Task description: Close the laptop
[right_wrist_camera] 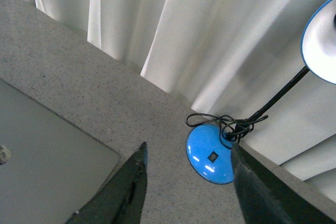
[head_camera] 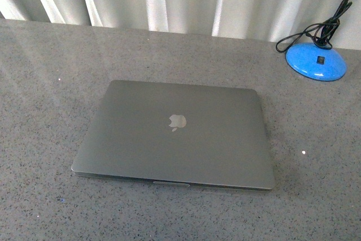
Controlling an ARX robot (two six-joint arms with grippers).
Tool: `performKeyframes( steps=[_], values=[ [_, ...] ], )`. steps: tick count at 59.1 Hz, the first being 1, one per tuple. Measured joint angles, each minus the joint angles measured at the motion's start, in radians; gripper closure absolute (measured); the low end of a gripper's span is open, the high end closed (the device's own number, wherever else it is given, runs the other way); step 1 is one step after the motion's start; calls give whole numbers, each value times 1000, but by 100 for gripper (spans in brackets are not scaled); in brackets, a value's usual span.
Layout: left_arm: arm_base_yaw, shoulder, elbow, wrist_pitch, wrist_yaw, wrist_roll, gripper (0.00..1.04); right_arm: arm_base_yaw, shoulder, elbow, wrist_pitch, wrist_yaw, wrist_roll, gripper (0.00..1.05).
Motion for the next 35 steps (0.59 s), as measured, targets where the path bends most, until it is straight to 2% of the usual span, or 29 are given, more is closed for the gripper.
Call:
performKeyframes(
  steps=[6, 8, 10, 11, 13, 14, 16, 18, 21, 26, 28, 33, 35],
  values=[
    [2, 0, 0, 0, -5, -3, 30, 0, -2, 0, -1, -1, 1, 36],
    [2, 0, 0, 0, -4, -3, 19, 0, -1, 0, -1, -1, 1, 26],
    [2, 0, 0, 0, -3, -2, 14, 0, -1, 0, -1, 0, 1, 20],
    [9, -4, 0, -15, 45, 26, 14, 2, 2, -5, 14, 19, 19, 18],
    [14, -24, -5, -65, 163, 118, 21, 12, 5, -50, 141, 119, 84, 24],
    [14, -31, -10, -72, 175, 130, 23, 15, 5, -79, 211, 167, 122, 27],
    [9, -59, -36, -86, 263, 240, 30, 15, 2, -121, 301, 219, 179, 32],
    [-2, -81, -59, -89, 283, 298, 36, 13, -5, -160, 371, 246, 231, 38],
    [-26, -121, -96, -93, 283, 395, 46, 3, -37, -222, 445, 251, 296, 48],
    [-51, -173, -141, -100, 262, 470, 60, -7, -94, -279, 466, 240, 346, 64],
    [-73, -218, -173, -110, 239, 500, 71, -14, -121, -309, 467, 235, 362, 73],
    [-104, -283, -220, -134, 208, 520, 89, -29, -176, -366, 465, 224, 375, 91],
    [-117, -315, -240, -148, 193, 525, 98, -45, -205, -389, 459, 190, 379, 100]
  ],
)
